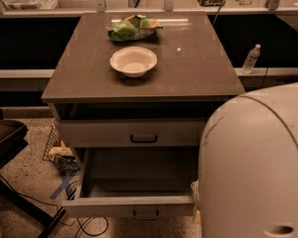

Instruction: Open middle drawer

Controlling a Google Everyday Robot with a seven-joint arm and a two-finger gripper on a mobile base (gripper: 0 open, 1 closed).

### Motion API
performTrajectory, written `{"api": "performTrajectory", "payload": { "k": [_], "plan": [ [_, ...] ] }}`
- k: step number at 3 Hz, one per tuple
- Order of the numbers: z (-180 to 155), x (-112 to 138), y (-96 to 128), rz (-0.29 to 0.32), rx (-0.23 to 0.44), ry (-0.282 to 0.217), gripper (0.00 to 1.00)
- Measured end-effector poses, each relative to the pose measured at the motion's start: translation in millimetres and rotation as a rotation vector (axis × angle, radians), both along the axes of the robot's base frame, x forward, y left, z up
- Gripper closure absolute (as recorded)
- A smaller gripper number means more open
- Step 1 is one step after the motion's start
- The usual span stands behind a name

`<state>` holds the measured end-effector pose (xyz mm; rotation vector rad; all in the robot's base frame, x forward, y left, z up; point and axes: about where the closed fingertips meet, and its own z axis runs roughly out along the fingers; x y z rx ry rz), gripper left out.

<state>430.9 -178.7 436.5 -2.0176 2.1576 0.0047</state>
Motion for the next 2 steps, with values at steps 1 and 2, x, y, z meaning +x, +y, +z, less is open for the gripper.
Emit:
{"api": "performTrajectory", "payload": {
  "k": [1,2],
  "plan": [
    [-0.1,-0.2,0.1,0.000,0.000,0.001,0.00],
    [17.1,0.5,-0.1,0.014,-0.014,-0.004,0.00]
  ]
}}
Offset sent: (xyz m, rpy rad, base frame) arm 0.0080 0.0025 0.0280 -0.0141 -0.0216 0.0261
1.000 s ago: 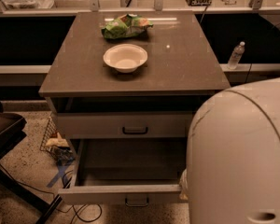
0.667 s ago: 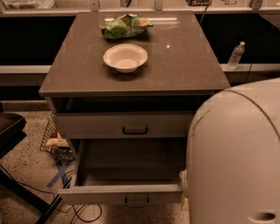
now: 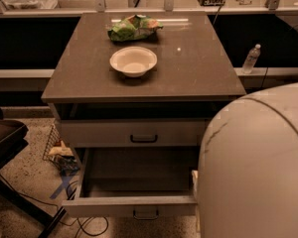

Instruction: Open middle drawer

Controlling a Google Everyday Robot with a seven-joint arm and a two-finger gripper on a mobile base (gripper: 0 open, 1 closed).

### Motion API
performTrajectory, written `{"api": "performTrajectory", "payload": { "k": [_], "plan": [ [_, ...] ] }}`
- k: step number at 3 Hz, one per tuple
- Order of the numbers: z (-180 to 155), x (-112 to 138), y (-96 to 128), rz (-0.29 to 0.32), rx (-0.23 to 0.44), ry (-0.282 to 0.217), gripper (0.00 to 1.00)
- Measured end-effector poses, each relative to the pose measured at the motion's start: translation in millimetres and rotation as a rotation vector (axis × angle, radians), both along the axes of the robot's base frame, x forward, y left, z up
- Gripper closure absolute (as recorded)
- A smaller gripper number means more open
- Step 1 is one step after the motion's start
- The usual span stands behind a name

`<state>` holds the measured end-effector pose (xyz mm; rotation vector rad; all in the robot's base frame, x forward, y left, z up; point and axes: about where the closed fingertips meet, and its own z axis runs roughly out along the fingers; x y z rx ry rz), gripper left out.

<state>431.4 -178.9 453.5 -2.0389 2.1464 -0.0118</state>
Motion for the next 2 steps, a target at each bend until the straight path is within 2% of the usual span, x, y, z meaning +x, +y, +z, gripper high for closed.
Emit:
{"api": "performTrajectory", "payload": {
  "k": [1,2],
  "plan": [
    [37.7,-8.3,-11.3,-0.021,-0.053,-0.005,0.00],
    [83.2,16.5,-6.8,0.012,-0.094,-0.061,0.18]
  ]
}}
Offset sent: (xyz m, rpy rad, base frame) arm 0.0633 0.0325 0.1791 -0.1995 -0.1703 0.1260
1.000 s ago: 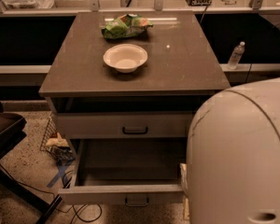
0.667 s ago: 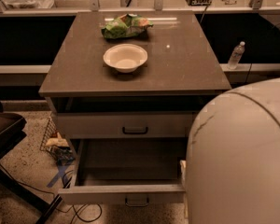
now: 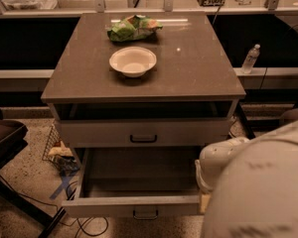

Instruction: Open middle drawer

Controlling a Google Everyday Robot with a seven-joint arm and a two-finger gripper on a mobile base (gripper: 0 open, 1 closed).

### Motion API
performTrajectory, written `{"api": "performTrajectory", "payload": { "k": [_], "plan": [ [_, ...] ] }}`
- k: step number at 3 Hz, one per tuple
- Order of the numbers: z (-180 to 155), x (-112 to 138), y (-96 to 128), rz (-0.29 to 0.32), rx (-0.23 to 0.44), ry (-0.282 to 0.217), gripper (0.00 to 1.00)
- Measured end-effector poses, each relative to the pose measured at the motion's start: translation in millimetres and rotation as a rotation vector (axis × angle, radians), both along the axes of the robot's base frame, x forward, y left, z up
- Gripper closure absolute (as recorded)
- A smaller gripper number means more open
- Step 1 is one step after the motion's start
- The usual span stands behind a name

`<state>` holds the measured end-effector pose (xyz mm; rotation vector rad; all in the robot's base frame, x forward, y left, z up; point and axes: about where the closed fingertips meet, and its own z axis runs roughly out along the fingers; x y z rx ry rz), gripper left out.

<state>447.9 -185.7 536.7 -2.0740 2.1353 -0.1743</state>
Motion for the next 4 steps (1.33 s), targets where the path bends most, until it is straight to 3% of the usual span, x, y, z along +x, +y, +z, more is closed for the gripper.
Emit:
{"api": "performTrajectory", "payload": {
  "k": [1,2,3,4],
  "plan": [
    [36.7,39.4,13.9,0.060,-0.015,-0.072,0.41],
    [55.3,51.4,14.8,0.124,0.006,-0.127,0.64],
    [51.9,44.4,4.8,0.093,0.050,-0.146,0.87],
    [51.6,43.3,3.0,0.078,0.066,-0.151,1.00]
  ]
}}
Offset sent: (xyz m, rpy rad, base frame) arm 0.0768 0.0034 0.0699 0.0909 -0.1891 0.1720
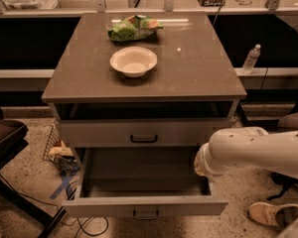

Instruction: Open middle drawer

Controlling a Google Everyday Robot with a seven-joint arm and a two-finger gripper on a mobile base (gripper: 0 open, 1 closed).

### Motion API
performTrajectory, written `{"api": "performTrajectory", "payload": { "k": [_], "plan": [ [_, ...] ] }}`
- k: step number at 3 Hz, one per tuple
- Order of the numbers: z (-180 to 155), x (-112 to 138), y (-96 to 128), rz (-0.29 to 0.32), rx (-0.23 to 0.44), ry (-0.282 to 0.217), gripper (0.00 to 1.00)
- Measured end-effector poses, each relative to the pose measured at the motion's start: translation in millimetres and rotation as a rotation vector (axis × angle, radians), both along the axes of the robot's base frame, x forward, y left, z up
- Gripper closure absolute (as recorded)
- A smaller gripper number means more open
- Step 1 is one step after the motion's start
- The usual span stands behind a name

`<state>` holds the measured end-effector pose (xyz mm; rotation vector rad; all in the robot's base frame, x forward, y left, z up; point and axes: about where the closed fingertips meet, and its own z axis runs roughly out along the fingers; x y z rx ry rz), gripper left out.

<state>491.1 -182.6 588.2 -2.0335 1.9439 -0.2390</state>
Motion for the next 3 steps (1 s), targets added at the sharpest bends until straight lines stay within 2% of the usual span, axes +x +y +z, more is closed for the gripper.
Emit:
{"api": "performTrajectory", "payload": {
  "k": [1,2,3],
  "plan": [
    [-0.1,-0.1,-0.1,0.001,-0.001,0.000,1.00],
    [-18.5,-2.0,3.1,-0.003,-0.003,0.023,1.00],
    [-61.7,7.9,6.0,0.001,0.000,0.053,1.00]
  ]
}}
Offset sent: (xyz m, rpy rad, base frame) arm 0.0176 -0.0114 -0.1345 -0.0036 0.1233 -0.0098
